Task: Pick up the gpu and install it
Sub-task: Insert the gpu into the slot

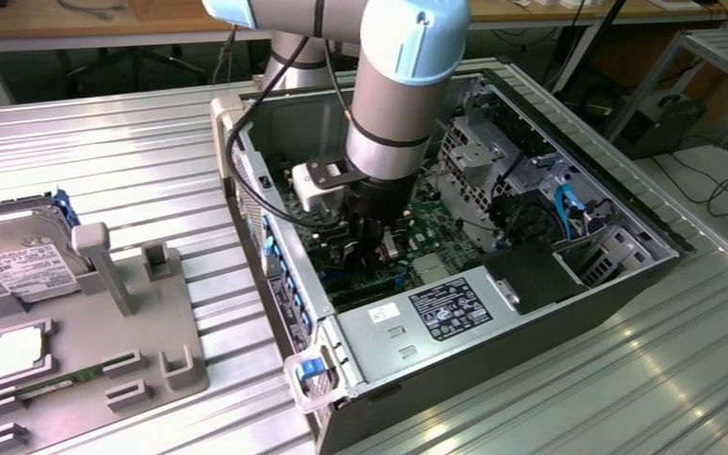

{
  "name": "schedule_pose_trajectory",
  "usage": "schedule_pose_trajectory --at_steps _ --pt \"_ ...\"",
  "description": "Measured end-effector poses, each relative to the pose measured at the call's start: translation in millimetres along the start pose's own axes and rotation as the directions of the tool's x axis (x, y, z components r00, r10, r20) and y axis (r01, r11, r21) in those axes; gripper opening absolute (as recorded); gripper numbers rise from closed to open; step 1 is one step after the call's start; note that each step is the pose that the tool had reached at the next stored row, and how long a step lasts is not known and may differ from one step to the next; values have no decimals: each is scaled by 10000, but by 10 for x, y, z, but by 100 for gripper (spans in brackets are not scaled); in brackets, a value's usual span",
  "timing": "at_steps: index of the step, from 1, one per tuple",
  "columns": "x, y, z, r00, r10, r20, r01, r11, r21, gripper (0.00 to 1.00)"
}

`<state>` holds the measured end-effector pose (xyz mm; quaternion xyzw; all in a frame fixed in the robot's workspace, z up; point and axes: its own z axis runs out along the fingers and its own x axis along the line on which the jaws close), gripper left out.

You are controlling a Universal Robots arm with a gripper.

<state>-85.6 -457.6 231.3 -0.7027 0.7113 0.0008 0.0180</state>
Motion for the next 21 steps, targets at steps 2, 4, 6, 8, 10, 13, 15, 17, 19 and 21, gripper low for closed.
schedule_pose_trajectory --at_steps 2,4,6,8,10,13,15,17,19,21 --pt "-4 -2 -74 10000 -1 3 1 10000 18 35" --pt "-8 -4 -176 10000 -2 -1 2 10000 35 35" --pt "-12 -6 -267 10000 -1 -1 1 10000 53 35" --pt "-16 -9 -357 10000 -2 -1 2 10000 65 35" --pt "-22 -13 -524 10000 -3 -2 3 10000 89 35" --pt "-22 -13 -537 10000 -3 0 3 10000 98 35" --pt "-22 -13 -538 10000 -3 -1 3 10000 97 34" --pt "-22 -13 -538 10000 -3 -2 3 10000 97 20" --pt "-22 -13 -538 10000 -3 -2 3 10000 97 20" --pt "-22 -13 -538 10000 -3 -2 3 10000 97 11"
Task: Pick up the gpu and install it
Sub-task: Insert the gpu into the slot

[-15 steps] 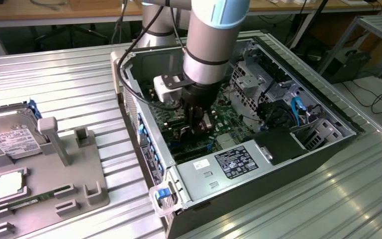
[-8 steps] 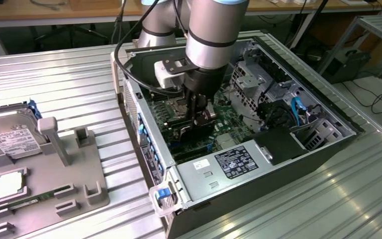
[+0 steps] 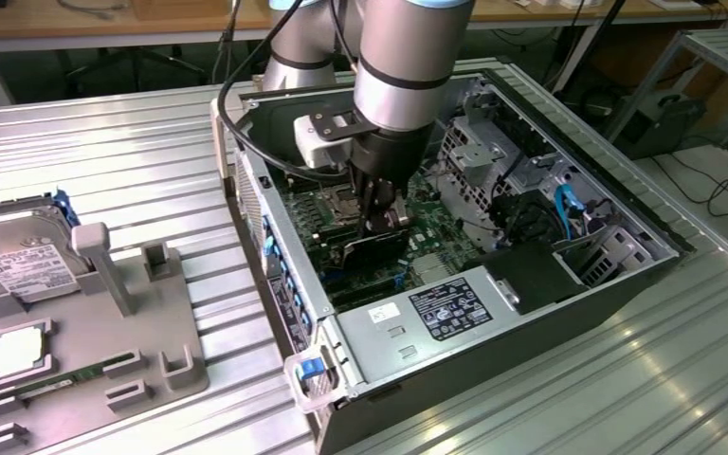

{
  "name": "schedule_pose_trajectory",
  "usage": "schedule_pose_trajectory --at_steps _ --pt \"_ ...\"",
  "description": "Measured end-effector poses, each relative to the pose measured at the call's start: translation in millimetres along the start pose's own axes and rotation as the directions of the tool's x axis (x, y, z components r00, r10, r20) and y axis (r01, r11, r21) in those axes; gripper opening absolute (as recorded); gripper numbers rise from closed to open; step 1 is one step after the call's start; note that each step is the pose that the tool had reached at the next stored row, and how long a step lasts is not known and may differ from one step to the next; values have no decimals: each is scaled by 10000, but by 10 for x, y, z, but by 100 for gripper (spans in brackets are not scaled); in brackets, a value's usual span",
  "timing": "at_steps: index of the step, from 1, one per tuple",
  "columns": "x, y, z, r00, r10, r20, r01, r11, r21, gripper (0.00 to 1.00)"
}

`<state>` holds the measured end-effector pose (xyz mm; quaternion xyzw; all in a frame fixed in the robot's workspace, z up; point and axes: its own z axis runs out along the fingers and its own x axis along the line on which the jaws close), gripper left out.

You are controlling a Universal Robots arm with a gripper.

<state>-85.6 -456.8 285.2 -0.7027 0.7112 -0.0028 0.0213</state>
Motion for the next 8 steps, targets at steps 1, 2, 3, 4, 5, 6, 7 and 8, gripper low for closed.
schedule_pose_trajectory --at_steps 1,2,3,4,5,6,7,8 --pt "0 0 0 10000 0 0 0 10000 0 11" --pt "0 0 0 10000 0 0 0 10000 0 11" --pt "0 0 0 10000 0 0 0 10000 0 11" --pt "0 0 0 10000 0 0 0 10000 0 11" --pt "0 0 0 10000 0 0 0 10000 0 11" --pt "0 0 0 10000 0 0 0 10000 0 11" --pt "0 0 0 10000 0 -1 0 10000 0 11" --pt "0 0 0 10000 0 0 0 10000 0 11"
